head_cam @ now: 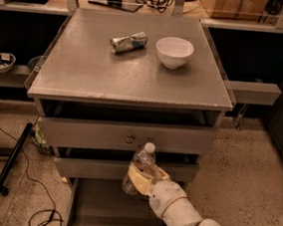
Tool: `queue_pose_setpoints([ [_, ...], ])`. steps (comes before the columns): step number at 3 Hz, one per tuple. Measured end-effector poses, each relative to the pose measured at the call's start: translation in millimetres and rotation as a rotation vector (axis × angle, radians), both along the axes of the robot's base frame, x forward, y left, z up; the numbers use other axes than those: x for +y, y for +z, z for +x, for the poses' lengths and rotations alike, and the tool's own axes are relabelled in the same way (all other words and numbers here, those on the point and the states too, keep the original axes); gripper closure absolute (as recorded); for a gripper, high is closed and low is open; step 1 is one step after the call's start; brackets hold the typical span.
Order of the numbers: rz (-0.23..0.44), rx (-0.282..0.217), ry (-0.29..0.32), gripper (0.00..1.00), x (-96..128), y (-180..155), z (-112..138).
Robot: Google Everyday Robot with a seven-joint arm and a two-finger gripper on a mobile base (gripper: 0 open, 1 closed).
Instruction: Place water bottle into bottom drawer
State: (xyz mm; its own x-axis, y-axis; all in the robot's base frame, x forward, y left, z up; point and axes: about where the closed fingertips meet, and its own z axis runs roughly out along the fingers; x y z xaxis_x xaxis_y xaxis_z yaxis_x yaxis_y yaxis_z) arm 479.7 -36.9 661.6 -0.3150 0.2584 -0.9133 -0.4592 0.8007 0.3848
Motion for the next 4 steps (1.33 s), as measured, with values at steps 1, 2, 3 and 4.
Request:
queue_pose_setpoints([
  [1,-0.028,0.034,-0.064,1.00,-15,-13,8],
  [2,-0.028,0.033,-0.060,1.00,-14,-12,8],
  [3,-0.029,0.065,-0.085,1.00,-12,-23,2],
  [4,-0.017,0.124,-0.110,1.00,-5,-53,-9],
])
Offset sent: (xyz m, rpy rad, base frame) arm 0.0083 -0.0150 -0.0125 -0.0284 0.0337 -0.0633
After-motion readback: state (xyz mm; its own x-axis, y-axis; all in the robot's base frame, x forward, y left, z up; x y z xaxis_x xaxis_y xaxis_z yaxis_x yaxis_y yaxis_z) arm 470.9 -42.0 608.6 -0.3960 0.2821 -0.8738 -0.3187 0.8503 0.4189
